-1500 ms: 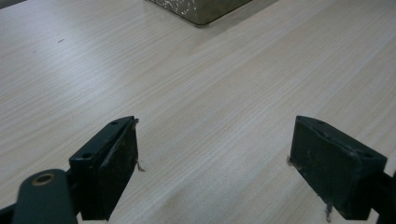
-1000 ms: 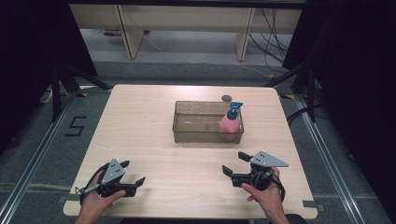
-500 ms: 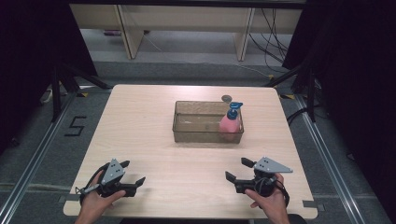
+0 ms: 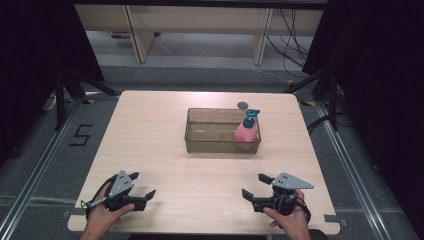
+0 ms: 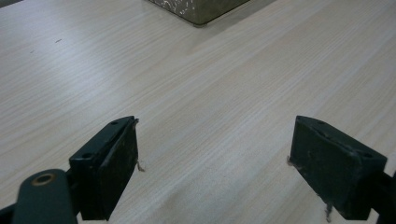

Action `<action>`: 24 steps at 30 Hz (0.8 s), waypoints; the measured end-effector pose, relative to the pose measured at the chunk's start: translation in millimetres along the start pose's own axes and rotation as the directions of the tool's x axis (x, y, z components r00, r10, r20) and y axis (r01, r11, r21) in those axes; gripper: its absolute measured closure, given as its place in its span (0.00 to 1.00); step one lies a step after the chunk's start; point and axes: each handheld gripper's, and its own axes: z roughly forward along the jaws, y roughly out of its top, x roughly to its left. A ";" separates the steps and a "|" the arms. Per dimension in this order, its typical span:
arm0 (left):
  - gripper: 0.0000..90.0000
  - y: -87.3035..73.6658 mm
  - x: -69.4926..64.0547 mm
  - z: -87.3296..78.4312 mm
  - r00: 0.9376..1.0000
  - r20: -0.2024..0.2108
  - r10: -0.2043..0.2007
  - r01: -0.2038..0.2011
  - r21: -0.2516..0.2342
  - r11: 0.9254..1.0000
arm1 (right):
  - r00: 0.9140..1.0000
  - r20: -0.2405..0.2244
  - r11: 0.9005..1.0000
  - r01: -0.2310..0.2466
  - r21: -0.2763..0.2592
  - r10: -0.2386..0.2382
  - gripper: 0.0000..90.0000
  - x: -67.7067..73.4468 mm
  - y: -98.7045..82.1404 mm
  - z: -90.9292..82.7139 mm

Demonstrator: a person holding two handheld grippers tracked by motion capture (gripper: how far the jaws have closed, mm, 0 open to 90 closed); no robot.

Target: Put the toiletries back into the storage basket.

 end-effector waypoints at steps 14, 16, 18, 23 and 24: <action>0.17 -0.3 -0.4 0.6 1.000 0.004 0.000 0.000 -0.002 1.000 | 1.000 -0.020 0.999 0.017 0.043 -0.016 0.17 7.7 -8.4 -2.5; 0.17 -0.2 -0.5 0.6 1.000 0.004 -0.001 0.001 -0.004 1.000 | 0.999 -0.025 0.998 0.022 0.058 -0.020 0.17 9.4 -9.6 -1.9; 0.17 -0.7 -1.6 1.5 1.000 0.002 -0.015 0.015 -0.010 1.000 | 0.998 -0.036 0.998 0.043 0.052 -0.042 0.17 10.2 -10.8 -1.8; 0.17 -0.8 -1.7 1.3 1.000 0.000 -0.017 0.017 -0.009 1.000 | 0.998 -0.033 0.997 0.048 0.057 -0.046 0.17 13.6 -13.5 -4.6; 0.17 -0.7 -0.8 1.2 1.000 0.004 -0.004 0.005 -0.006 1.000 | 0.999 -0.045 0.997 0.023 0.068 -0.020 0.17 16.4 -14.2 -5.9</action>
